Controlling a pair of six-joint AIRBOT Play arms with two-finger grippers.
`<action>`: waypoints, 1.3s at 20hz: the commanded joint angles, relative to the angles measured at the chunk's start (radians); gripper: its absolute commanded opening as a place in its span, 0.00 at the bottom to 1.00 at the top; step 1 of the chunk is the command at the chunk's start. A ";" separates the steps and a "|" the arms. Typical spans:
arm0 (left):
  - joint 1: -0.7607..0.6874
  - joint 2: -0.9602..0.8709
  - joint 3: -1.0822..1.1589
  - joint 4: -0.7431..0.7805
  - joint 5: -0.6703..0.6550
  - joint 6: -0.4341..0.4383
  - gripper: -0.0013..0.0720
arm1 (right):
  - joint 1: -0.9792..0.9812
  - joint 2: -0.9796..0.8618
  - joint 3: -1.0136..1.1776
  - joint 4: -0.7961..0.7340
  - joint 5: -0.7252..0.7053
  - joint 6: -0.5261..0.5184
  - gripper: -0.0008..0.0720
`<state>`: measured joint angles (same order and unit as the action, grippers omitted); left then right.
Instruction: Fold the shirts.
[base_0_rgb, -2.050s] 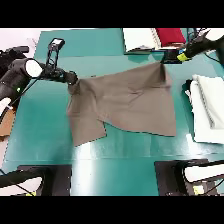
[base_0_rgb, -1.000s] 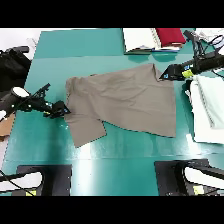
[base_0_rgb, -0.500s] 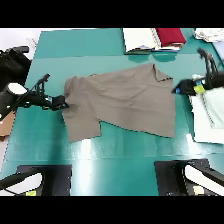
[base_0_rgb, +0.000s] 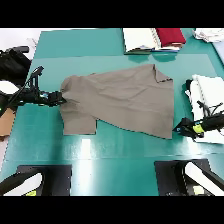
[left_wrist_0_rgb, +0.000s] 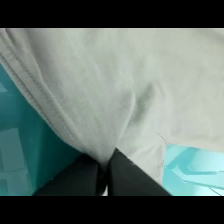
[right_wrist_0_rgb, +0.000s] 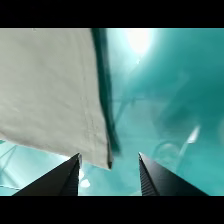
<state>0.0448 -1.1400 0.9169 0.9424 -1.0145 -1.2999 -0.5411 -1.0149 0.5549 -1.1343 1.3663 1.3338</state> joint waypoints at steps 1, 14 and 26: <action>-0.001 0.003 0.001 0.000 -0.001 0.000 0.06 | 0.067 0.003 -0.077 0.055 -0.074 0.001 0.57; 0.000 0.202 0.125 0.031 -0.027 -0.010 0.06 | 0.418 0.048 0.334 0.063 -0.067 0.014 0.03; 0.000 0.484 0.993 0.055 -0.039 -0.098 0.06 | 0.417 0.298 1.276 -0.187 -0.181 0.066 0.03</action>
<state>0.0441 -0.6773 1.7279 0.9852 -1.0538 -1.3594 -0.1253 -0.7349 1.6688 -1.2430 1.1748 1.3705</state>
